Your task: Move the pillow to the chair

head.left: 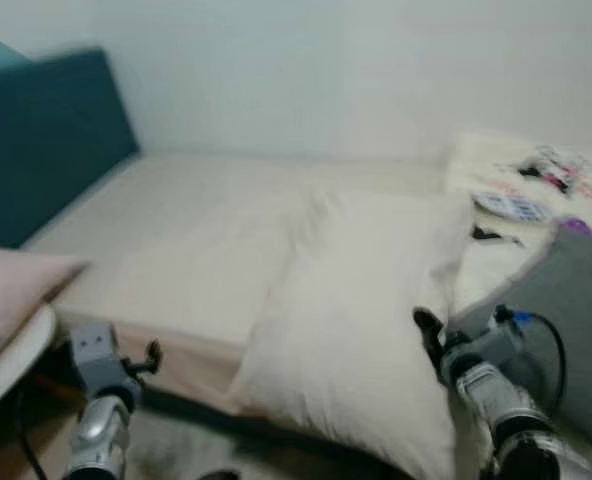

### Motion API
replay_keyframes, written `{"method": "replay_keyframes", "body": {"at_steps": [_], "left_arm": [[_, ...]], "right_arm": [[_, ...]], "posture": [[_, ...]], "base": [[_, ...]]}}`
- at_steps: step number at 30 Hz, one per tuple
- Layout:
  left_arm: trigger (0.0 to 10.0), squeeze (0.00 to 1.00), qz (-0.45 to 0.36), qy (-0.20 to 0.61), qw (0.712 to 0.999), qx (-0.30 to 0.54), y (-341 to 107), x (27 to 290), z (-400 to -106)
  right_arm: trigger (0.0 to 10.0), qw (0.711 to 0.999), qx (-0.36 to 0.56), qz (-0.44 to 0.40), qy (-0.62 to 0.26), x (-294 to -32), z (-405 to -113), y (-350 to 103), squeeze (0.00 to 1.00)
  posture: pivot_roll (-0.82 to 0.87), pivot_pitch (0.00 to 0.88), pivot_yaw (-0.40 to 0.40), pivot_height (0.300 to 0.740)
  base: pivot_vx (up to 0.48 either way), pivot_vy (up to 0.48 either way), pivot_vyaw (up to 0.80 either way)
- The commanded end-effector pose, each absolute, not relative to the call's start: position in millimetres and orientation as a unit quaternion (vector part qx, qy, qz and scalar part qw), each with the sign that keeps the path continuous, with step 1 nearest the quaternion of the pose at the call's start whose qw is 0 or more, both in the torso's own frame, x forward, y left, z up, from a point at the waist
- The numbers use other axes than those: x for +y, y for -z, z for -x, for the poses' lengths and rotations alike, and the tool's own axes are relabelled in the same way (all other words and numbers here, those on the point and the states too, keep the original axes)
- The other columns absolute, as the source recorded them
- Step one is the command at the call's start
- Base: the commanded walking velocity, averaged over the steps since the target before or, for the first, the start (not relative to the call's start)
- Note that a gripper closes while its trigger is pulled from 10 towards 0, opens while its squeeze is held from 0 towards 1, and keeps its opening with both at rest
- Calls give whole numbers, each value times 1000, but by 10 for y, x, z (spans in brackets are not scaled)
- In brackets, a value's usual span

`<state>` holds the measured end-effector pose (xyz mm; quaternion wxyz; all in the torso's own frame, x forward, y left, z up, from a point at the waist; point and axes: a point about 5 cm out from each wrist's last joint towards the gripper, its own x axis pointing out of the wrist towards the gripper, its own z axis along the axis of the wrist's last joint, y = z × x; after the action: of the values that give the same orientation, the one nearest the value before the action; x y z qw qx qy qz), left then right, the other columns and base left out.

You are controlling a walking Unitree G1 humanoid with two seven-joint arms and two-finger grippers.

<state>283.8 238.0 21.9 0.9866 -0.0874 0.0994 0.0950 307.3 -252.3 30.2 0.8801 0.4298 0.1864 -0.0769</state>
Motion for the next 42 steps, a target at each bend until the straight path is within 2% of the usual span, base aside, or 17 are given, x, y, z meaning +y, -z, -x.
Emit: {"method": "replay_keyframes", "body": {"at_steps": [1,10,13,17,18,20,23,26,31,36,42], "left_arm": [[10000,0,86,-98,986,101,-211,2434,-2803],[10000,0,82,-85,988,99,-200,2391,-2778],[10000,0,81,-80,989,98,-203,2364,-2777],[10000,0,79,-71,991,86,-266,2339,-2820],[10000,0,79,-69,991,82,-287,2336,-2834],[10000,0,79,-68,991,79,-301,2334,-2843],[10000,0,78,-66,992,72,-341,2330,-2865],[10000,0,78,-66,992,71,-345,2326,-2869],[10000,0,80,-64,992,71,-346,2290,-2877],[10000,0,83,-64,992,69,-361,2267,-2894],[10000,0,93,-72,990,73,-377,2233,-2941]], "right_arm": [[10000,874,202,-436,70,-2403,-3100,-276,0],[10000,882,197,-420,85,-2482,-3110,-312,0],[10000,885,190,-422,51,-2433,-3142,-349,0],[10000,879,186,-437,-24,-2214,-3230,-416,0],[0,878,187,-437,-56,-2119,-3258,-442,0],[0,876,188,-437,-76,-2056,-3275,-459,0],[0,873,216,-416,-137,-1819,-3307,-475,0],[0,873,232,-408,-135,-1764,-3313,-460,0],[0,890,252,-366,-100,-1761,-3319,-415,0],[0,904,233,-345,-98,-1758,-3369,-471,0],[0,906,136,-354,-189,-1627,-3513,-782,0]], "posture": [[104,0,79,570],[104,10,86,570],[104,16,93,570],[110,18,95,570],[115,18,93,570],[115,18,93,570],[117,16,89,570],[118,15,87,570],[115,9,79,570],[110,4,78,570],[104,0,72,570]], "base": [[0,0,0],[0,0,0],[0,0,0],[0,0,0],[0,0,0],[0,0,0],[0,0,0],[0,0,0],[0,0,0],[0,0,0],[0,0,0]]}}
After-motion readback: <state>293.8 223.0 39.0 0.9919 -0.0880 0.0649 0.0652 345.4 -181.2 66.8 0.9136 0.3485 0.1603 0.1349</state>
